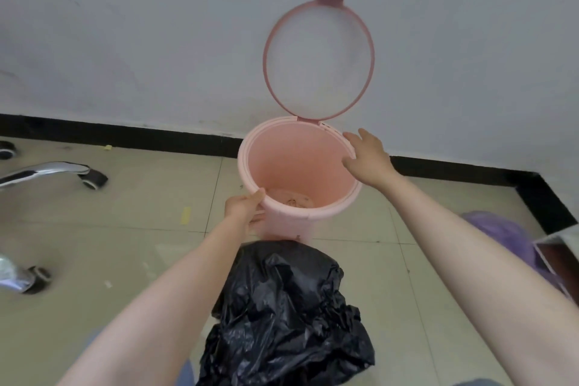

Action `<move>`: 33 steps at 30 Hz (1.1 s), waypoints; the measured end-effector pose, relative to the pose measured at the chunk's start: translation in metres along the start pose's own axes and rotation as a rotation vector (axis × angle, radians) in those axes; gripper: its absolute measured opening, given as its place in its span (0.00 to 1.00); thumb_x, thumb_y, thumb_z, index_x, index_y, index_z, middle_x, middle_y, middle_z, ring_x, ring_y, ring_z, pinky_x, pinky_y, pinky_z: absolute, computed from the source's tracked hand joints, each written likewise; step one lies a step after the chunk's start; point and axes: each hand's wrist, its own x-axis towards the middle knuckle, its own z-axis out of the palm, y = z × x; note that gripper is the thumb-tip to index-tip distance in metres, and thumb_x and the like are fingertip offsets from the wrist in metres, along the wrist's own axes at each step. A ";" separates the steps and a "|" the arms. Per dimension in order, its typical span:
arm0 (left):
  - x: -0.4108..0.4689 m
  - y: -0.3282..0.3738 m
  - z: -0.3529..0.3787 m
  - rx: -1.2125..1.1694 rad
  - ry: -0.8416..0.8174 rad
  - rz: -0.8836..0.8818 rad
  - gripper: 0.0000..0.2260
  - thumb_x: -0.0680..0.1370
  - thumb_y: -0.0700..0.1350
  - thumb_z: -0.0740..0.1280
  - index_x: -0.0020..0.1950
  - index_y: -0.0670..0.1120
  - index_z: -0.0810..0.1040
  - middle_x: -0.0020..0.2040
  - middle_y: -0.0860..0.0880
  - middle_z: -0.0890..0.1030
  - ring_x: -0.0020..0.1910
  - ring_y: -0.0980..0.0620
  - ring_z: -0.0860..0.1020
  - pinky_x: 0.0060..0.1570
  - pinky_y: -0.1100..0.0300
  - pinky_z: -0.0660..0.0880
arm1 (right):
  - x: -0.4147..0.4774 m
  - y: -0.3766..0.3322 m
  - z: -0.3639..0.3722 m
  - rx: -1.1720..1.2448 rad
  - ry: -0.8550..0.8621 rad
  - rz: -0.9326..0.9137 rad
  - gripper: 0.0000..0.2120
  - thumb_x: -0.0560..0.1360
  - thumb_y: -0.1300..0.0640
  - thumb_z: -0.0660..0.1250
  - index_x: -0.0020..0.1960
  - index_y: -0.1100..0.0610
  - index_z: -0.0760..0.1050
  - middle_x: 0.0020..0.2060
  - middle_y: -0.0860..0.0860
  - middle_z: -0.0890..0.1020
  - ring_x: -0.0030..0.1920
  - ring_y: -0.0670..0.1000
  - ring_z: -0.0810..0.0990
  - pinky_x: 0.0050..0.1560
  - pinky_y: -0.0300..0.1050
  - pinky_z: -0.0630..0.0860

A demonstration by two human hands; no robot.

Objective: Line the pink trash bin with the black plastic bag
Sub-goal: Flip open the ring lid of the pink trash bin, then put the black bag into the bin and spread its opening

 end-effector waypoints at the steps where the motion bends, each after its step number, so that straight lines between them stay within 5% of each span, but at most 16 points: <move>1: -0.004 -0.001 -0.001 0.019 0.009 0.015 0.21 0.77 0.52 0.61 0.60 0.36 0.72 0.51 0.42 0.78 0.50 0.43 0.78 0.53 0.52 0.75 | -0.013 0.001 0.009 0.024 0.045 -0.010 0.27 0.76 0.60 0.59 0.73 0.56 0.57 0.75 0.59 0.55 0.74 0.59 0.53 0.70 0.58 0.58; 4: -0.011 -0.019 -0.006 0.025 0.078 0.038 0.25 0.80 0.56 0.49 0.66 0.39 0.68 0.52 0.45 0.75 0.58 0.42 0.73 0.58 0.51 0.70 | -0.045 0.007 0.040 0.113 0.153 -0.028 0.26 0.75 0.64 0.58 0.72 0.57 0.59 0.72 0.60 0.61 0.72 0.59 0.58 0.70 0.54 0.60; 10: -0.011 -0.096 -0.033 0.445 0.222 0.043 0.26 0.78 0.57 0.54 0.72 0.45 0.59 0.72 0.43 0.66 0.71 0.39 0.59 0.68 0.45 0.62 | -0.091 0.021 0.118 0.308 0.333 0.192 0.23 0.74 0.65 0.59 0.68 0.58 0.63 0.67 0.57 0.68 0.68 0.58 0.63 0.67 0.53 0.64; 17: -0.011 -0.160 -0.043 0.758 0.114 -0.120 0.38 0.72 0.64 0.61 0.75 0.52 0.47 0.76 0.41 0.53 0.73 0.36 0.52 0.70 0.41 0.56 | -0.136 0.053 0.212 0.194 -0.153 0.341 0.24 0.78 0.50 0.58 0.71 0.55 0.59 0.71 0.60 0.61 0.71 0.60 0.60 0.67 0.56 0.64; 25: -0.015 -0.213 -0.045 1.139 0.060 -0.083 0.46 0.69 0.61 0.68 0.72 0.60 0.36 0.76 0.40 0.42 0.74 0.35 0.49 0.69 0.37 0.56 | -0.159 0.065 0.262 0.089 -0.508 0.387 0.37 0.72 0.37 0.61 0.73 0.40 0.46 0.76 0.56 0.45 0.74 0.64 0.45 0.71 0.67 0.49; 33: -0.018 -0.248 -0.045 1.005 -0.056 -0.030 0.35 0.74 0.50 0.67 0.75 0.52 0.50 0.75 0.40 0.55 0.71 0.41 0.63 0.68 0.49 0.66 | -0.183 0.068 0.294 0.317 -0.503 0.361 0.38 0.75 0.56 0.65 0.74 0.41 0.43 0.75 0.59 0.49 0.63 0.60 0.73 0.59 0.49 0.74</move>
